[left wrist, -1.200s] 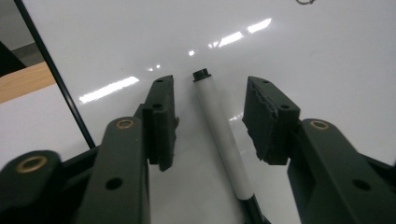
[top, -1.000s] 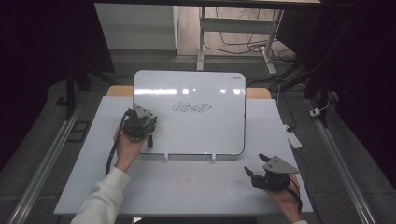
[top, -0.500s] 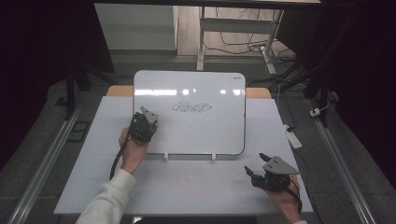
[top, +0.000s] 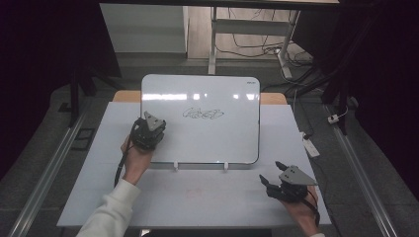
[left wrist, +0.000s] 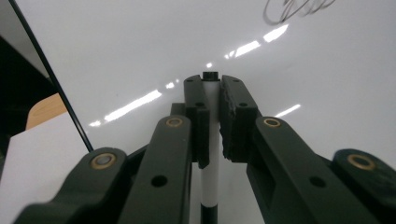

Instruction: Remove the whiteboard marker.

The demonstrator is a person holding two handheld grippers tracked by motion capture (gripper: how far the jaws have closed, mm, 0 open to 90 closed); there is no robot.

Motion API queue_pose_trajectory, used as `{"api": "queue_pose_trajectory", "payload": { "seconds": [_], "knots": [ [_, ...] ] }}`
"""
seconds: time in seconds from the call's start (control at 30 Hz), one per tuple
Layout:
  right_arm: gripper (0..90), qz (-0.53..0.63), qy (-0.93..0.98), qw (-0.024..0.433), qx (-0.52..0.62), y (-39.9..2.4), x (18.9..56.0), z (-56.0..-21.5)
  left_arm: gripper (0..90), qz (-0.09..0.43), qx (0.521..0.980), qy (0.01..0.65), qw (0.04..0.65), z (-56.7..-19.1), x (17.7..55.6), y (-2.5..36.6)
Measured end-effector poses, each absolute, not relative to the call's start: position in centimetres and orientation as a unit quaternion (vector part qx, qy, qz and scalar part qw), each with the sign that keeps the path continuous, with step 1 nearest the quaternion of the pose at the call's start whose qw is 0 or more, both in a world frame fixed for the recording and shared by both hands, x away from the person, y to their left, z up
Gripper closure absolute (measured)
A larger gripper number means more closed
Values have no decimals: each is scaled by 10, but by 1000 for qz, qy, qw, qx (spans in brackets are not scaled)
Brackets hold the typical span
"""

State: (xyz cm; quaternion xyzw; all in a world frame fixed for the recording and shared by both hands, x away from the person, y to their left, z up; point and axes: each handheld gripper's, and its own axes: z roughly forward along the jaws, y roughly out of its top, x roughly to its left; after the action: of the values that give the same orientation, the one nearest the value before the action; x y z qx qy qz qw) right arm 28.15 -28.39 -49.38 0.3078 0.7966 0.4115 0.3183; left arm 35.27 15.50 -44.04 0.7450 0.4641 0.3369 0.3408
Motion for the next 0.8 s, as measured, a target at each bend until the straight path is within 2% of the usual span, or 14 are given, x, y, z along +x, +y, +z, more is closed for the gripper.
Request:
{"api": "queue_pose_trajectory", "payload": {
  "seconds": [0.4,0.8],
  "knots": [
    [273,424,794,315,301,-281,280,-492,813,303,745,424,416,-416,332,156],
    [308,455,799,268,288,-263,279,-481,813,241,767,361,473,-405,315,129]
  ]
}}
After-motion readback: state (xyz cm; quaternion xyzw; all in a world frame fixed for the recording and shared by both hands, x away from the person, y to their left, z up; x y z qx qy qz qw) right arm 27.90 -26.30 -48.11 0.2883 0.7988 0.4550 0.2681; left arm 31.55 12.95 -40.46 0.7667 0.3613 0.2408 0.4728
